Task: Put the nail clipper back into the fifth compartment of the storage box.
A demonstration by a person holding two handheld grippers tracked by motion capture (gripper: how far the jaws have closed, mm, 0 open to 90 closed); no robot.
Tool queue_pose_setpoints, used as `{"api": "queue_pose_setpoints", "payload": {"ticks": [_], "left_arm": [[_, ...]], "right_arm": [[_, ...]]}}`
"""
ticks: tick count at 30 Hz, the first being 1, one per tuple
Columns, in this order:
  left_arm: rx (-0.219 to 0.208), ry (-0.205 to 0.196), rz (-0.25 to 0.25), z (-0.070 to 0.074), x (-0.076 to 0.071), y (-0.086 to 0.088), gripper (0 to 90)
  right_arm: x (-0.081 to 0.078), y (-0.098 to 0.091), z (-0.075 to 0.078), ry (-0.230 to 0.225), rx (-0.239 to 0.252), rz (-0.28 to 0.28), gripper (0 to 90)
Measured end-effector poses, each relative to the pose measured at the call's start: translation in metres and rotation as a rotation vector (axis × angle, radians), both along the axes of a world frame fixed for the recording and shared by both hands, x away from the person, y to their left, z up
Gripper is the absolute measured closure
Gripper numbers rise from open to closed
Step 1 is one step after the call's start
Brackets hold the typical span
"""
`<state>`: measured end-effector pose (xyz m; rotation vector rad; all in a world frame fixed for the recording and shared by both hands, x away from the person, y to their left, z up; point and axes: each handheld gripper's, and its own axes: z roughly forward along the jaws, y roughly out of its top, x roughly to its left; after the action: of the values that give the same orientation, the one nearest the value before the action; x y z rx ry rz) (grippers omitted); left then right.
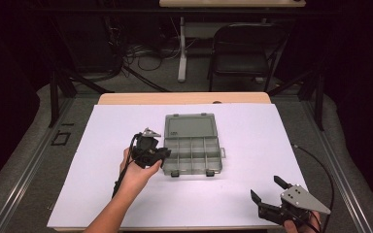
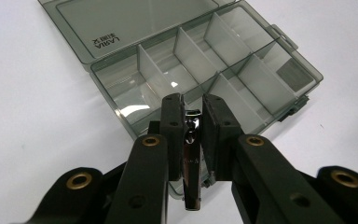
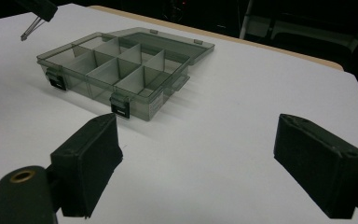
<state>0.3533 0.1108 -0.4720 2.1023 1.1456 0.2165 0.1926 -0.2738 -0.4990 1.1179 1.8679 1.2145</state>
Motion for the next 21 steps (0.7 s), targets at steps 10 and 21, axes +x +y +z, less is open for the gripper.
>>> {"api": "queue_pose_setpoints", "payload": {"ticks": [10,21], "left_arm": [[0.023,-0.012,-0.002,-0.009,0.008,-0.007,79.3],[0.044,-0.006,-0.007,-0.019,0.012,-0.015,79.3]], "right_arm": [[0.0,0.0,0.0,-0.001,-0.002,0.002,14.0],[0.0,-0.001,0.0,0.0,-0.003,0.003,14.0]]}}
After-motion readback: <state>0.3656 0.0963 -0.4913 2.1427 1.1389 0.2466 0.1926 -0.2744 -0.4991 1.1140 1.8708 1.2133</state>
